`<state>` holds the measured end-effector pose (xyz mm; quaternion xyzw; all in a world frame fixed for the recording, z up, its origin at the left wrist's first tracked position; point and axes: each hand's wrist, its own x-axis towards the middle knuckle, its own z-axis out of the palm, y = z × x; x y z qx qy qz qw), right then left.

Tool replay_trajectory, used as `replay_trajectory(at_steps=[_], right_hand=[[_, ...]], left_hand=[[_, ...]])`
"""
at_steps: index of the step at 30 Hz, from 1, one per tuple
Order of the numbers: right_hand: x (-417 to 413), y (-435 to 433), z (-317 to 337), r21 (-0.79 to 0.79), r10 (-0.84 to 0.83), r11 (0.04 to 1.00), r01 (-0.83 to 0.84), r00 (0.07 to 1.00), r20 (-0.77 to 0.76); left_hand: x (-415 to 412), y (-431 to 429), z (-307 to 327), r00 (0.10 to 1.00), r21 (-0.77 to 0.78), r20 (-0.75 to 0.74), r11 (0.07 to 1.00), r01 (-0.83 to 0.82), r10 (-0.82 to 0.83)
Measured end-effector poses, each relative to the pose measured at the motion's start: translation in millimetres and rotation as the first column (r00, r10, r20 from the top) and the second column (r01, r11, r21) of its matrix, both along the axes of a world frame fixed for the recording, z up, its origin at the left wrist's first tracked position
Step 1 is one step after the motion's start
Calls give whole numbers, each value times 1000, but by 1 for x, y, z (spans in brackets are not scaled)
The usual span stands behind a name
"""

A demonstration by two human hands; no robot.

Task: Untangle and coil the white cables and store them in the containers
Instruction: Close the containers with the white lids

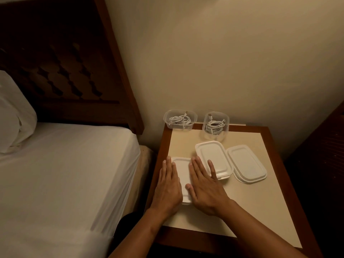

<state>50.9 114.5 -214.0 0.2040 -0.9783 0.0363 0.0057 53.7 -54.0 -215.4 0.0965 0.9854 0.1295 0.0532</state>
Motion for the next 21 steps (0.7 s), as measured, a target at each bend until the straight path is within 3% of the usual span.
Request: replay_trajectory(at_steps=[6, 11, 13, 15, 17, 19, 21], right_hand=[[-6, 1, -11, -20, 5, 1000, -5, 1000, -14], [-10, 1, -9, -67, 30, 997, -25, 997, 70], [-11, 3, -1, -152, 49, 988, -21, 982, 183], [-16, 5, 9, -366, 19, 925, 104, 948, 317], [-25, 12, 13, -483, -69, 851, 205, 957, 283], [-41, 26, 7, -373, -174, 904, 210, 976, 130], [-57, 40, 0, -209, -236, 945, 252, 967, 100]], left_hand=[[-9, -10, -19, 999, 102, 11, 994, 39, -40], [-10, -3, -15, 998, -147, -61, 989, 16, -26], [-5, 5, -11, 994, -152, -109, 988, 15, -32], [0, 10, -12, 979, -134, -166, 986, 95, -117], [4, 13, -13, 975, -125, -149, 982, 144, -162], [7, 12, -11, 985, -116, -65, 981, 153, -161], [3, 8, -11, 988, -106, 18, 982, 154, -153]])
